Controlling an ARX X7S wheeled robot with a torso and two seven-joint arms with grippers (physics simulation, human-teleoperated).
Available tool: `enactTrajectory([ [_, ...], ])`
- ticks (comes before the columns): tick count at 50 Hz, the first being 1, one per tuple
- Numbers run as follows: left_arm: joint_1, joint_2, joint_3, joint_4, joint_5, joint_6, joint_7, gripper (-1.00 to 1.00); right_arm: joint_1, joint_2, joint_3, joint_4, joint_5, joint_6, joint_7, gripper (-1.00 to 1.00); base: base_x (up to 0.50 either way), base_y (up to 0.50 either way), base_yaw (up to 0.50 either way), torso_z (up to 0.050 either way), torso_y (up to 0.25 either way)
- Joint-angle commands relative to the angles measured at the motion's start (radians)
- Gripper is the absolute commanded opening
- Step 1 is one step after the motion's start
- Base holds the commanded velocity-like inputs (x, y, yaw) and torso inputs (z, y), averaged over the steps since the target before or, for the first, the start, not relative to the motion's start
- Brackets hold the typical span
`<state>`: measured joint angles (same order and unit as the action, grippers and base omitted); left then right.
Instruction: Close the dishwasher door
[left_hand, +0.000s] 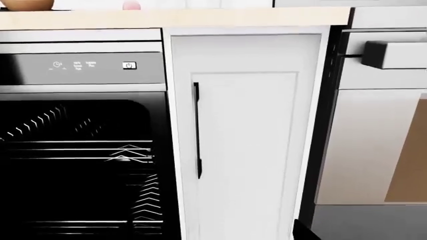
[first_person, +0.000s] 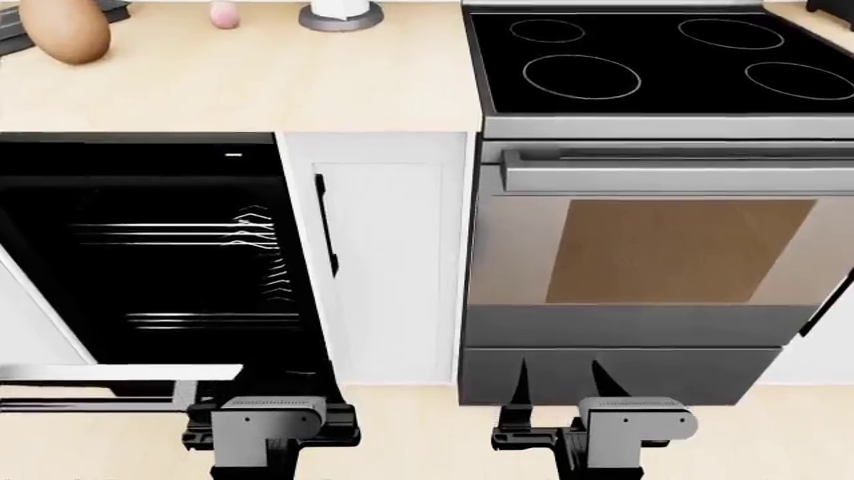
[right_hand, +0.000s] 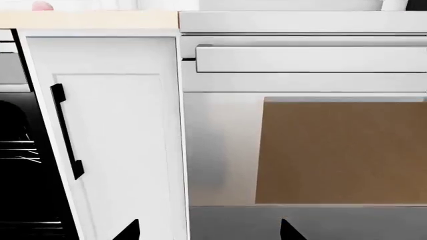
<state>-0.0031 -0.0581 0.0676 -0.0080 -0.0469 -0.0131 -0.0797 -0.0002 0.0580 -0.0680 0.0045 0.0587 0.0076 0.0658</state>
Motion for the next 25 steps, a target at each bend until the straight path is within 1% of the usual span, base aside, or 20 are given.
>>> enactTrajectory([
  [1,0.001,-0.018,0.018,0.003,-0.018,0.0,-0.021,1.0,0.001,0.016,-0.019,-0.001,0.018,0.001,0.022,1.0,0.0,0.0,0.0,-0.05,-0.033],
  [25,0.001,-0.045,0.05,0.005,-0.049,0.006,-0.046,1.0,0.004,0.043,-0.054,-0.002,0.042,0.005,0.053,1.0,0.0,0.0,0.0,-0.05,-0.031],
])
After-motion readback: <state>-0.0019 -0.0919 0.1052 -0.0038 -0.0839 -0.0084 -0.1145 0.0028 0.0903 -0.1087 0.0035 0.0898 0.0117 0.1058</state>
